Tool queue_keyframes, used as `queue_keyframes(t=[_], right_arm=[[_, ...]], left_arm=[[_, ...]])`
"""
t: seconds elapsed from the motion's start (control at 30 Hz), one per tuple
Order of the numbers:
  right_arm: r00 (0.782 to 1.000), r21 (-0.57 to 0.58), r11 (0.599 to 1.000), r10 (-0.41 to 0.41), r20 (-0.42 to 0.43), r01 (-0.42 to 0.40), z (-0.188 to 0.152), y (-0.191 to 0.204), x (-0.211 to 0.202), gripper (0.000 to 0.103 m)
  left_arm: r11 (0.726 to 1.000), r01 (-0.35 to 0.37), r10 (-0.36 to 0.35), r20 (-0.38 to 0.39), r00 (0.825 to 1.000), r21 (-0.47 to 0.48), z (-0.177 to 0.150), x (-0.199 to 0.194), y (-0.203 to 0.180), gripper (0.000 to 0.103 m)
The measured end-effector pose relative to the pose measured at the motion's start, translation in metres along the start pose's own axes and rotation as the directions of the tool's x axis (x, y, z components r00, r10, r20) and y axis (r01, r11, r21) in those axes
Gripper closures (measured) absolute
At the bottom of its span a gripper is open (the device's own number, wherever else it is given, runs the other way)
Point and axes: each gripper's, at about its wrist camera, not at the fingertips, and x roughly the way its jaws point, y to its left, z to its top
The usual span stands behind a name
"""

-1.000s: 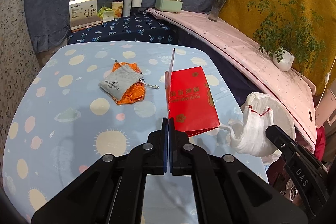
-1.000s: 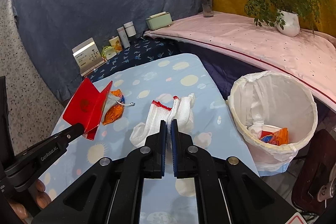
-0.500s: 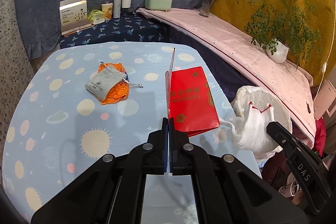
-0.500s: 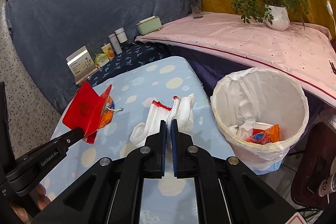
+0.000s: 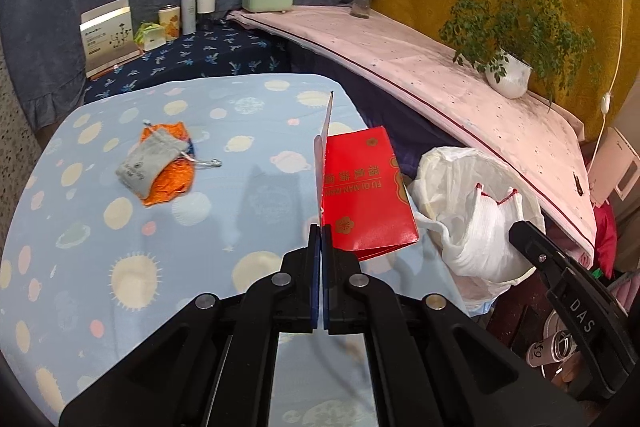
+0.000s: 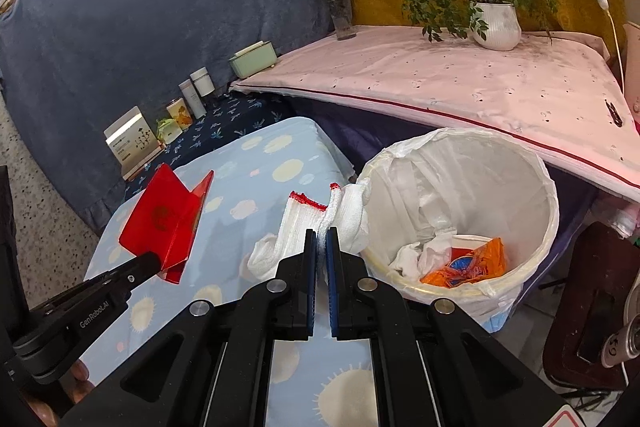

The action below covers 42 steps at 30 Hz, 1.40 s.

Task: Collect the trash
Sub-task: 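Open both tools over the wastebasket to drop the envelope and glove, then move both tools back over the grey pouch and orange wrapper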

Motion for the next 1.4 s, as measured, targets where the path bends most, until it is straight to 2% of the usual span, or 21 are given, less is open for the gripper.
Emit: queue_keyframes(t=[0.43,0.77,0.93,1.0,1.03,1.13,1.27,1.4], right_arm=[[0.994,0.095,0.991,-0.101,0.029,0.098,0.025,-0.073,0.011,0.098],[0.989,0.139,0.98,-0.149,0.024,0.144,0.034,-0.113,0.023,0.098],[0.986,0.156,0.974,-0.167,0.019,0.162,0.036,-0.124,0.031,0.09],[0.985,0.166,0.972,-0.171,0.019,0.166,0.036,-0.127,0.033,0.085],[0.985,0.168,0.972,-0.173,0.02,0.167,0.036,-0.128,0.033,0.083],[0.985,0.164,0.972,-0.174,0.018,0.169,0.036,-0.129,0.033,0.082],[0.986,0.149,0.975,-0.169,0.018,0.164,0.036,-0.124,0.031,0.079],[0.987,0.131,0.979,-0.159,0.022,0.155,0.034,-0.113,0.026,0.073]], left_arm=[[0.992,0.087,-0.084,-0.045,0.995,0.086,0.018,0.045,-0.06,0.103],[0.973,0.171,-0.16,-0.081,0.984,0.153,0.031,0.072,-0.111,0.103],[0.967,0.195,-0.182,-0.09,0.979,0.162,0.031,0.083,-0.128,0.1],[0.968,0.192,-0.179,-0.091,0.98,0.164,0.031,0.087,-0.132,0.093],[0.969,0.191,-0.178,-0.095,0.98,0.159,0.031,0.088,-0.132,0.087],[0.972,0.184,-0.172,-0.09,0.981,0.148,0.029,0.089,-0.129,0.076],[0.975,0.168,-0.156,-0.09,0.984,0.143,0.025,0.087,-0.122,0.075],[0.982,0.146,-0.136,-0.088,0.987,0.124,0.021,0.08,-0.11,0.074]])
